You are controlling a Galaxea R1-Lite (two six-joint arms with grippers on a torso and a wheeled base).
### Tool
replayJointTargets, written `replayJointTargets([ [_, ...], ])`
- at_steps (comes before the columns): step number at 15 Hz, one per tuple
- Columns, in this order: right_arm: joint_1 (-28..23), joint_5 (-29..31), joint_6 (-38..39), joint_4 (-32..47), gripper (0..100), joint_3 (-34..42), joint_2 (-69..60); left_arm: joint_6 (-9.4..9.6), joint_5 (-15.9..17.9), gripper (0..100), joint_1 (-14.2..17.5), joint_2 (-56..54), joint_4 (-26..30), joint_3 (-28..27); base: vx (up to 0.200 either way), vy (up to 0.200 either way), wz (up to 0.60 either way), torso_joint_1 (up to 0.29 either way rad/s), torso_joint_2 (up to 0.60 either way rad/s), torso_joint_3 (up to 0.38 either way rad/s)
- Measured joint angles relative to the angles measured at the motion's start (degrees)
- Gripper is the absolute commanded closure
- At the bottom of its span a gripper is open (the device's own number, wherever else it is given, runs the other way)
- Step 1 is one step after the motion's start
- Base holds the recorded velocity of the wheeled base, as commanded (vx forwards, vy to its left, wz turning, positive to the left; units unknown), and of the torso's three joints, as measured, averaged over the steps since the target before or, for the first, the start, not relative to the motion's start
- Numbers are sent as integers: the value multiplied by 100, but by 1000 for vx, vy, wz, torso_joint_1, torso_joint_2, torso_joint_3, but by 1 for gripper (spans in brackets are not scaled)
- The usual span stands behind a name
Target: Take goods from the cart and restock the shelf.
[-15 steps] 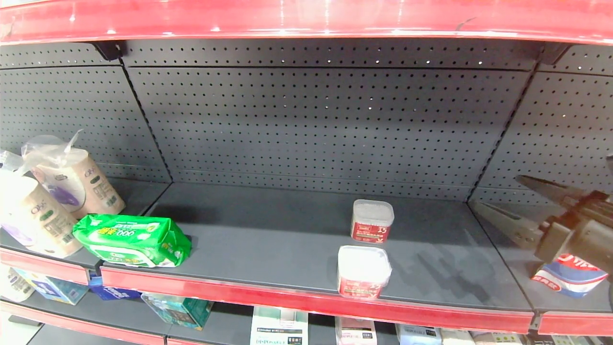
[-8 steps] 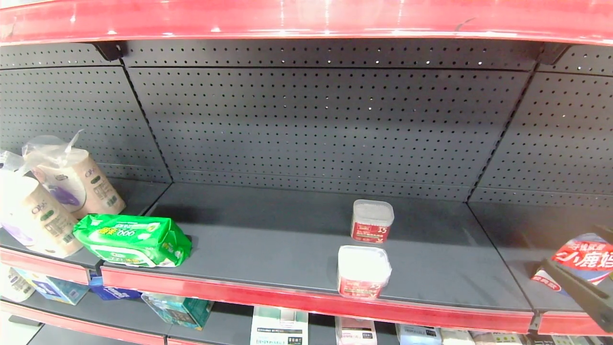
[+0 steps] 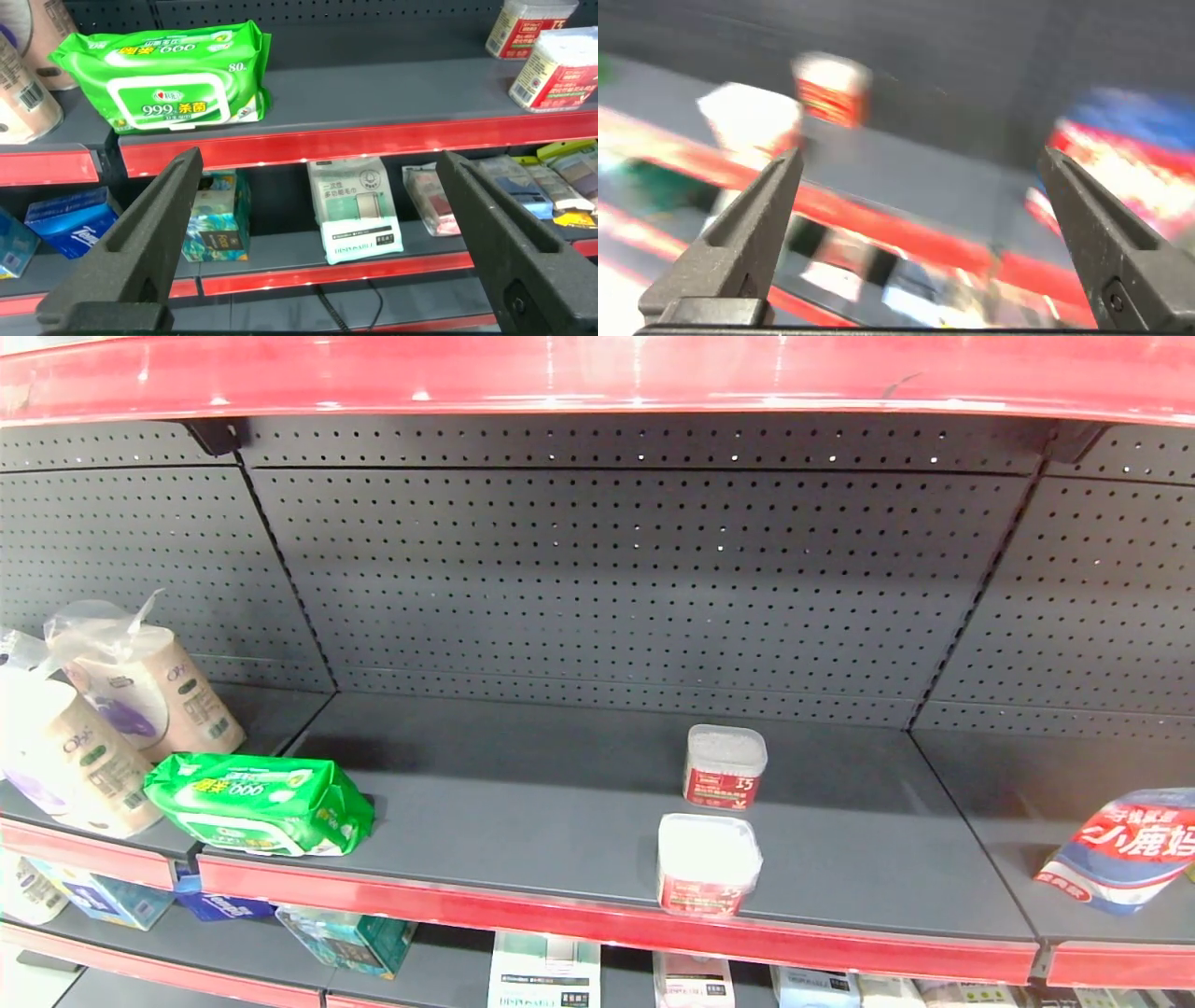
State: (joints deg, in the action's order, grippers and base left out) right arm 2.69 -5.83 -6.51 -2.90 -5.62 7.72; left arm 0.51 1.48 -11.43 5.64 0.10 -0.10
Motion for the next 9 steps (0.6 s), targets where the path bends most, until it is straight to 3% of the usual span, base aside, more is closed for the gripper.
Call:
replayJointTargets([
  [5,-247,257,148,1,0,527,-668,-2,2,0,0,0,0,0,0,0,0,0,0,0],
  [9,-269,684,861,285,0,557,-764,2,0,0,2,0,0,0,0,0,0,0,0,0],
])
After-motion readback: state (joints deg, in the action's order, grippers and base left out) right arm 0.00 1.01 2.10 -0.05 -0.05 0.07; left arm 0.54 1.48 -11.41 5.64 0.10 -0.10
